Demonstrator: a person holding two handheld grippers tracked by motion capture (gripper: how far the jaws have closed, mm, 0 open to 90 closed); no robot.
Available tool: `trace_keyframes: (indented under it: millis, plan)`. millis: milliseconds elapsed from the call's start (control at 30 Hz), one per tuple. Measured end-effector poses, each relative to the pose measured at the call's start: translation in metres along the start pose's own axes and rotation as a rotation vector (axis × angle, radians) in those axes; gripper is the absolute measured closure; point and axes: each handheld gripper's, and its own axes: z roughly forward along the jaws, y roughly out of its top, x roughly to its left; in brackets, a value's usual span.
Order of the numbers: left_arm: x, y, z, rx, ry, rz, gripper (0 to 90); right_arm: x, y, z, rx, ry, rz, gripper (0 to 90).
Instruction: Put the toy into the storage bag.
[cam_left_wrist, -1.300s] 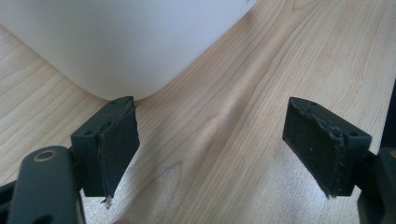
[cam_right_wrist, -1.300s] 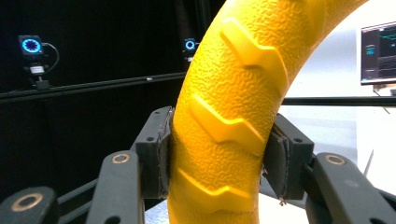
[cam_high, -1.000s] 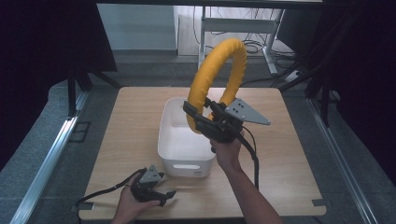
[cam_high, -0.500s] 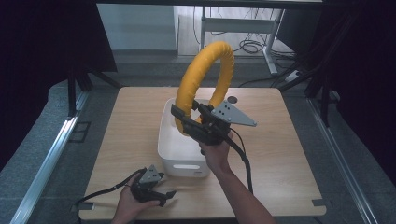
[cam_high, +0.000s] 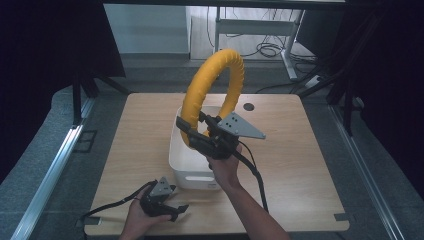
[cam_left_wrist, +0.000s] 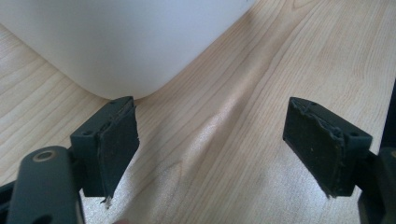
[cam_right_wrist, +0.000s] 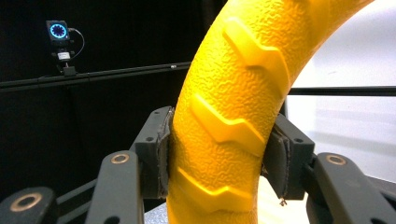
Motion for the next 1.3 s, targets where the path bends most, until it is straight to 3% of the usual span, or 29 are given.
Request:
trace_keyframes:
  millis: [600,1300]
  plan:
    - [0.0,-0.001,0.001,0.006,-0.004,0.005,18.3,0.011,-0.025,0.011,0.021,-0.005,0.024,48.1]
    - [-0.001,-0.001,0.003,0.005,-0.01,0.005,18.3,0.01,-0.047,0.02,0.042,-0.034,0.058,48.0]
